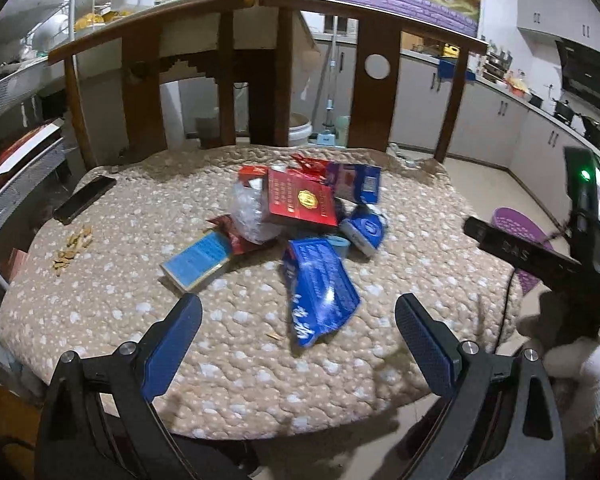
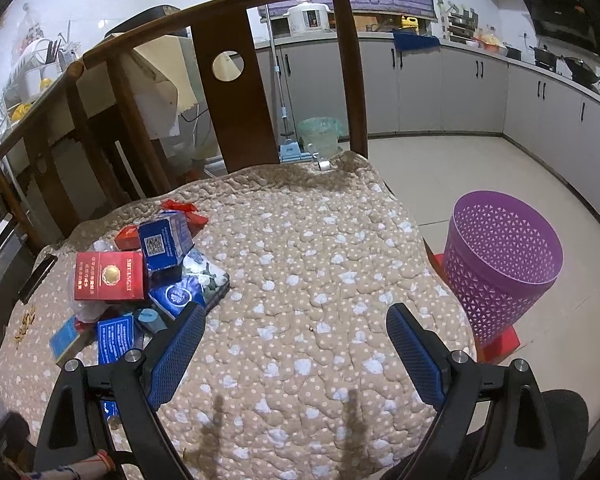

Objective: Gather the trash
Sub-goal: 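Grasp the blue card box with the left tool while the right tool grasps a blue box, then carry both boxes to the purple wastebasket and open the right tool over it, then open the left tool over the wastebasket, dropping the blue card box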

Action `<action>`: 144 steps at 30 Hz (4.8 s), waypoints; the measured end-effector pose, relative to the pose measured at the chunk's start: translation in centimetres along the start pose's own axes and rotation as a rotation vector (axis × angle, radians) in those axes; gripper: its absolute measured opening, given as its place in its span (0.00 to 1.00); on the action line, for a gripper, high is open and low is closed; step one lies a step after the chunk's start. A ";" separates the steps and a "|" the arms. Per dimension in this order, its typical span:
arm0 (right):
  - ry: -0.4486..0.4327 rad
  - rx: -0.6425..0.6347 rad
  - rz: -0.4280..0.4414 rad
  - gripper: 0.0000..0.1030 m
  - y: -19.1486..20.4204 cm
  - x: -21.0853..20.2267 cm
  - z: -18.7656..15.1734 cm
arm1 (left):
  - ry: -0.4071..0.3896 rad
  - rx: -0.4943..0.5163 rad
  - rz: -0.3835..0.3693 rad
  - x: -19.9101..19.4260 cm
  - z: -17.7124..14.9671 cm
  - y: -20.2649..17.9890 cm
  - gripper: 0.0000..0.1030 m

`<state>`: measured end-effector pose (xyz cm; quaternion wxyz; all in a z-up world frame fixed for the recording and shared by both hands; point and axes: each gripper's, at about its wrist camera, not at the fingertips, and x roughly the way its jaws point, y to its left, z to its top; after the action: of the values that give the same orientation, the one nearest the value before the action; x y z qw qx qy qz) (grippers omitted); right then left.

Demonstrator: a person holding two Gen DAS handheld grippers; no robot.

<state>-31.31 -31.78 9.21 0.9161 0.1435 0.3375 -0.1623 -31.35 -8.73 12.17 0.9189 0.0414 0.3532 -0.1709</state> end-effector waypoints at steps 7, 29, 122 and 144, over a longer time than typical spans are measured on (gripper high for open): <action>0.046 -0.027 0.040 0.92 0.6 1.0 -0.9 | 0.025 -0.038 0.129 1.4 2.6 5.2 0.94; 0.347 -0.167 0.417 0.82 9.3 6.5 -2.0 | 0.157 0.138 0.147 10.8 4.0 10.0 0.94; 0.049 0.580 -0.059 0.51 -33.7 9.1 5.7 | 0.241 0.540 -0.582 20.2 12.5 -38.3 0.52; 0.016 0.460 -0.091 0.69 -29.0 9.6 7.6 | 0.171 0.496 -0.475 15.2 11.2 -29.8 0.65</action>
<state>-31.49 -62.81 3.97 0.8484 0.3343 0.3050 -0.2747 -23.95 -43.22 11.82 0.7826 0.1943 0.3762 -0.4564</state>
